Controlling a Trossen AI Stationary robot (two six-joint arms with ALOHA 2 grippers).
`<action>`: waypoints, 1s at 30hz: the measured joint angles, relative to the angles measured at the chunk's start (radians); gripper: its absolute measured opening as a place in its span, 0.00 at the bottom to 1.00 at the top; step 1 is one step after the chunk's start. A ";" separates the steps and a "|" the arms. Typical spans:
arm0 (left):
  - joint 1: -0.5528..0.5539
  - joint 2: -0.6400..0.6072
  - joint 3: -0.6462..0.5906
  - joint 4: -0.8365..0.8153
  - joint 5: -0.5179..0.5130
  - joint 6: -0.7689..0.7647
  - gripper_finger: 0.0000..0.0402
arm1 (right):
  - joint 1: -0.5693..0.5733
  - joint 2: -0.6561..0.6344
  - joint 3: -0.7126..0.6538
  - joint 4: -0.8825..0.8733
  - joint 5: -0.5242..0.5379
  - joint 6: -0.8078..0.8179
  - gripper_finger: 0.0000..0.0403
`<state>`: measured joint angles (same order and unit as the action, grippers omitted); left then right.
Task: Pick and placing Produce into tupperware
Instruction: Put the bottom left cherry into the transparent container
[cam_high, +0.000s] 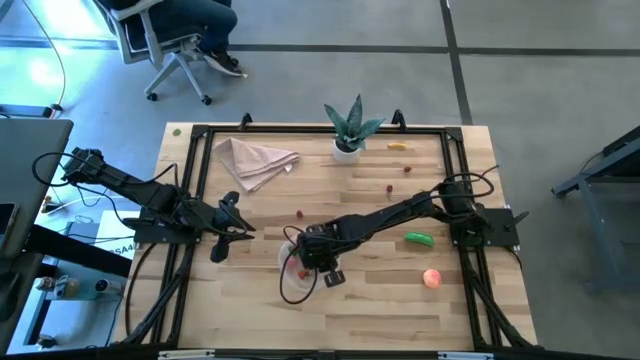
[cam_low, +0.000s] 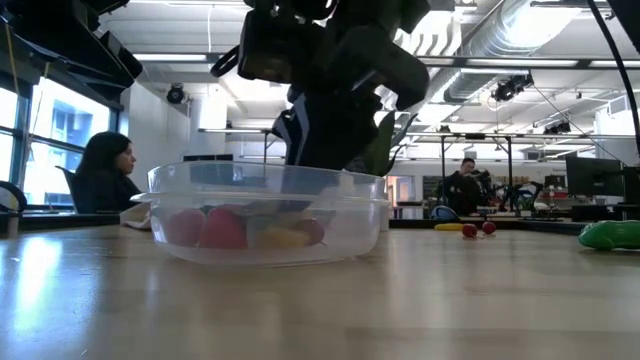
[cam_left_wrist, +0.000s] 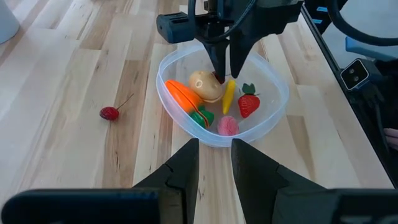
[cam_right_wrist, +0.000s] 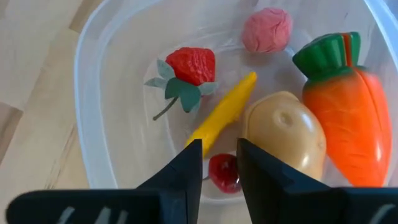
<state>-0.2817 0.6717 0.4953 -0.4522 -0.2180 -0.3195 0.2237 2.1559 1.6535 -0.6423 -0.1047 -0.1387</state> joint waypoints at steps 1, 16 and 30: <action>0.000 0.000 0.000 0.000 0.000 0.000 0.21 | 0.000 -0.003 0.000 -0.004 0.000 -0.001 0.23; 0.000 0.000 0.000 0.000 0.000 0.000 0.21 | -0.047 -0.194 0.000 0.000 0.128 -0.052 0.23; 0.000 0.000 0.000 0.000 0.000 0.000 0.21 | -0.317 -0.194 0.000 0.103 -0.194 -0.130 0.23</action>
<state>-0.2817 0.6716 0.4953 -0.4522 -0.2184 -0.3195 -0.0928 1.9622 1.6535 -0.5396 -0.2990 -0.2684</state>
